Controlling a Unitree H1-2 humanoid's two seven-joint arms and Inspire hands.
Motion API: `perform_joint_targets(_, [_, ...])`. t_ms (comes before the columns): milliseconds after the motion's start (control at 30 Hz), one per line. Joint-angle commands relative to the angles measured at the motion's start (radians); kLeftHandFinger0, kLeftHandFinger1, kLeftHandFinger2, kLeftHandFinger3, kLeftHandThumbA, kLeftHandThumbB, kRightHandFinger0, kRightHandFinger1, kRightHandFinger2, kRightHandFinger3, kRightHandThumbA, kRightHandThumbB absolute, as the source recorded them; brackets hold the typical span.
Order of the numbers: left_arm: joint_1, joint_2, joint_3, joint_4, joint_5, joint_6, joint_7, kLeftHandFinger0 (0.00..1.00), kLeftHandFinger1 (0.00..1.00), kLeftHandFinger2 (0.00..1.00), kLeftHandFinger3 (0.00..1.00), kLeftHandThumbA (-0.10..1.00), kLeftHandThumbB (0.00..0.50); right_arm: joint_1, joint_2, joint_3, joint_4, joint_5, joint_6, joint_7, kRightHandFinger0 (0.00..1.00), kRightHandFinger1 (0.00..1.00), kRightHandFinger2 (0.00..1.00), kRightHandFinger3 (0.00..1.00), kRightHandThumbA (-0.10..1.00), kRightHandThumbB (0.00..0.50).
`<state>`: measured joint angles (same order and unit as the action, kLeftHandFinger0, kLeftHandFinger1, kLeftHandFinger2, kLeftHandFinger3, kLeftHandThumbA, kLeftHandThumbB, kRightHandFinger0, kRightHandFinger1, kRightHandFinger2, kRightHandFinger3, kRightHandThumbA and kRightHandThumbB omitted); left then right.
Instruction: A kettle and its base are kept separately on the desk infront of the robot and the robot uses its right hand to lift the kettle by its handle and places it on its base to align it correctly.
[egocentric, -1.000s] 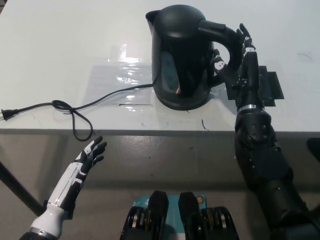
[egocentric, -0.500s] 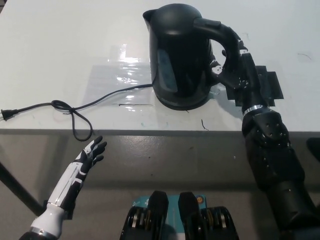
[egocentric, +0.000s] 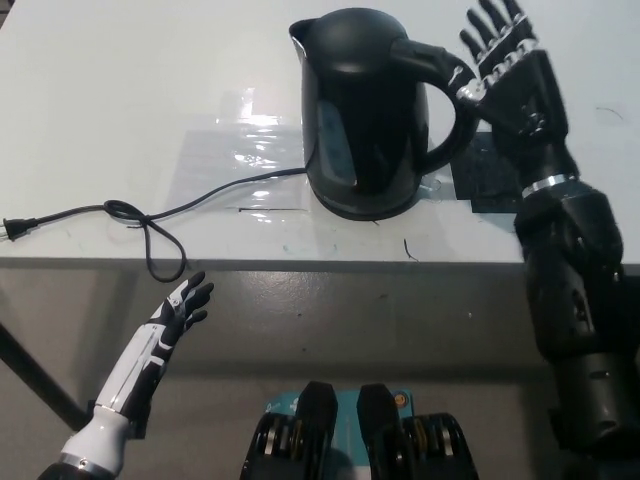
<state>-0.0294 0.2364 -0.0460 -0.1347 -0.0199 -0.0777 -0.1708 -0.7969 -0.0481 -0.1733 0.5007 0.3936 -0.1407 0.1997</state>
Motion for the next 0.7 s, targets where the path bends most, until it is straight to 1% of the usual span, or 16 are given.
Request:
perform_joint_targets(0, [-0.016,0.014,0.009,-0.011,-0.014,-0.025,-0.017,1.00,1.00,1.00,1.00,1.00,0.110,-0.026,-0.026,-0.013,-0.033,0.028,-0.005,0.032,1.00,1.00,1.00,1.00,0.81,0.500])
perform_joint_targets(67, [-0.016,0.013,0.010,-0.014,-0.015,-0.020,-0.016,1.00,1.00,1.00,1.00,1.00,0.124,-0.025,-0.034,-0.009,-0.014,-0.021,-0.058,0.005,1.00,1.00,1.00,1.00,0.83,0.500])
perform_joint_targets(167, [-0.015,0.012,0.009,-0.020,-0.015,-0.011,-0.014,1.00,1.00,1.00,1.00,1.00,0.130,-0.023,-0.044,-0.004,0.007,-0.088,-0.108,-0.048,1.00,1.00,1.00,1.00,0.80,0.500])
perform_joint_targets(200, [-0.015,0.011,0.008,-0.018,-0.012,-0.015,-0.014,1.00,1.00,1.00,1.00,1.00,0.130,-0.019,-0.048,-0.003,0.004,-0.119,-0.122,-0.074,1.00,1.00,1.00,1.00,0.82,0.500])
perform_joint_targets(267, [-0.017,0.013,0.007,-0.012,-0.009,-0.021,-0.015,1.00,1.00,1.00,1.00,1.00,0.127,-0.006,-0.065,-0.005,-0.024,-0.198,-0.186,-0.131,1.00,1.00,1.00,1.00,0.89,0.500])
perform_joint_targets(300, [-0.019,0.013,0.008,-0.014,-0.009,-0.017,-0.014,1.00,1.00,1.00,1.00,1.00,0.131,0.012,-0.066,-0.012,-0.096,-0.232,-0.205,-0.154,1.00,1.00,1.00,1.00,0.93,0.500])
perform_joint_targets(333, [-0.021,0.013,0.010,-0.014,-0.014,-0.017,-0.015,1.00,1.00,1.00,1.00,1.00,0.134,0.034,-0.057,-0.019,-0.191,-0.262,-0.206,-0.178,1.00,1.00,1.00,1.00,0.96,0.500])
perform_joint_targets(400, [-0.022,0.013,0.011,-0.014,-0.016,-0.017,-0.015,1.00,1.00,1.00,1.00,1.00,0.135,0.042,-0.054,-0.019,-0.223,-0.274,-0.203,-0.191,1.00,1.00,1.00,1.00,0.97,0.500])
perform_joint_targets(433, [-0.022,0.015,0.011,-0.011,-0.018,-0.020,-0.017,1.00,1.00,1.00,1.00,1.00,0.136,0.066,-0.046,-0.026,-0.316,-0.292,-0.178,-0.204,1.00,1.00,1.00,1.00,1.00,0.500])
perform_joint_targets(500, [-0.024,0.017,0.012,-0.007,-0.019,-0.024,-0.018,1.00,1.00,1.00,1.00,1.00,0.137,0.107,-0.035,-0.035,-0.475,-0.331,-0.140,-0.225,1.00,1.00,1.00,1.00,1.00,0.500])
perform_joint_targets(567, [-0.020,0.016,0.012,-0.006,-0.015,-0.021,-0.016,1.00,1.00,1.00,1.00,1.00,0.132,0.206,-0.029,-0.051,-0.804,-0.468,-0.107,-0.225,1.00,1.00,1.00,1.00,1.00,0.500])
perform_joint_targets(600, [-0.017,0.016,0.010,-0.007,-0.009,-0.022,-0.014,1.00,1.00,1.00,1.00,1.00,0.139,0.238,-0.019,-0.056,-0.891,-0.489,-0.083,-0.219,1.00,1.00,1.00,1.00,1.00,0.500])
perform_joint_targets(667, [-0.015,0.014,0.011,-0.007,-0.011,-0.025,-0.014,1.00,1.00,1.00,1.00,1.00,0.133,0.290,-0.016,-0.061,-0.994,-0.485,-0.101,-0.193,1.00,1.00,1.00,1.00,1.00,0.500])
